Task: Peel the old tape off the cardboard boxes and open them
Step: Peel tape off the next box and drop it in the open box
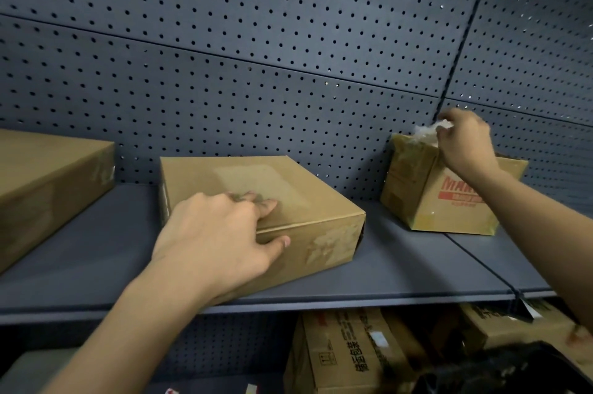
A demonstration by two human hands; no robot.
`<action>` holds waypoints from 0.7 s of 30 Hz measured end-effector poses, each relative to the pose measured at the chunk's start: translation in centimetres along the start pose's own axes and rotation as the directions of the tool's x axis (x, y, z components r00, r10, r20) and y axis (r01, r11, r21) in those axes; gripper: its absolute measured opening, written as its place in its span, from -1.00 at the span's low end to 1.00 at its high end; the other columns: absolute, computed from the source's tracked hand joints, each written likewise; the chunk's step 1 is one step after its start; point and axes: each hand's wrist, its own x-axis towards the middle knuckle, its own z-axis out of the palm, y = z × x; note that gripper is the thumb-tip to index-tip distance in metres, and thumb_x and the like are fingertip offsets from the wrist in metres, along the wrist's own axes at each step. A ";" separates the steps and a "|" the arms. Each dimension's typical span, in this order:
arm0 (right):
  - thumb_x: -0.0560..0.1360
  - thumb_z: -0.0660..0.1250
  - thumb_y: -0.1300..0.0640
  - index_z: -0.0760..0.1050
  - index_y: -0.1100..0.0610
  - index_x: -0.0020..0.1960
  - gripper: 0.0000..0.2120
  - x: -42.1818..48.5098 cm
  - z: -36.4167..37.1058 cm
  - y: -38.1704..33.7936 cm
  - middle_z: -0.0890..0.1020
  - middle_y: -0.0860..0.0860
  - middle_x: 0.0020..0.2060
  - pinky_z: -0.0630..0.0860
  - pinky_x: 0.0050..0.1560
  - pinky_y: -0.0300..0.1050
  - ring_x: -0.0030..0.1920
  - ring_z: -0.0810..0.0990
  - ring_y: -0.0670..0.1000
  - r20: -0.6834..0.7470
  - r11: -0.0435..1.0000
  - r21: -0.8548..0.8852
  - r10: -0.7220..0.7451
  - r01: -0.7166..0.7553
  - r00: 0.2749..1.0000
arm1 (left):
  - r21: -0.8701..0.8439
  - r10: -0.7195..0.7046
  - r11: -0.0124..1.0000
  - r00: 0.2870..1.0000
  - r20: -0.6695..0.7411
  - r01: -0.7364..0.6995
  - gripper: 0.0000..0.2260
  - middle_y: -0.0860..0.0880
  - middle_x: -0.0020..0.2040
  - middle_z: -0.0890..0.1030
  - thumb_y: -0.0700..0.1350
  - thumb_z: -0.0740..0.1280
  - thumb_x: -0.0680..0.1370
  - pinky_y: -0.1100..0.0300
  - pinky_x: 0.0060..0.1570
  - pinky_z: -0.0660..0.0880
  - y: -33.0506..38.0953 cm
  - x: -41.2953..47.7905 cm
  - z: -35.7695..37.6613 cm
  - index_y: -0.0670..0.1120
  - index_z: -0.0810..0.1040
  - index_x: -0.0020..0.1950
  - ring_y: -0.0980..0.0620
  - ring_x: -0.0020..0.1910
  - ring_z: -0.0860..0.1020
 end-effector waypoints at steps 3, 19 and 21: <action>0.59 0.24 0.29 0.54 0.25 0.25 -0.74 -0.5 -0.1 -0.7 0.54 0.25 0.22 0.44 0.22 0.15 0.21 0.50 0.30 -0.019 0.993 -0.062 -0.100 0.099 0.995 | 0.008 0.009 1.000 1.000 0.014 -0.009 -0.41 0.25 0.57 0.18 0.41 -0.01 0.55 0.12 0.28 0.41 0.0 0.0 -0.2 0.27 0.12 0.56 0.09 0.49 0.31; 0.57 0.32 0.06 0.62 0.08 0.07 -0.84 -11.1 -3.5 -13.0 0.61 -0.05 0.00 0.41 0.13 -0.21 0.03 0.53 -0.11 0.140 0.832 0.367 -0.491 0.416 0.860 | -0.581 -0.118 0.812 0.990 -0.076 0.052 -0.50 0.28 0.44 0.33 0.31 0.19 0.52 0.12 0.50 0.17 -5.5 -1.5 -1.0 0.24 0.43 0.44 0.16 0.49 0.27; 0.59 0.26 -0.10 0.59 0.03 0.18 -0.71 -13.2 -4.1 -14.5 0.56 -0.10 0.09 0.38 0.20 -0.23 0.13 0.51 -0.14 0.214 0.806 0.417 -0.535 0.419 0.817 | -0.599 -0.204 0.795 0.972 -0.120 0.093 -0.61 0.24 0.37 0.42 0.12 0.27 0.59 0.27 0.39 0.21 -7.2 -1.4 -0.5 0.15 0.48 0.43 0.17 0.43 0.34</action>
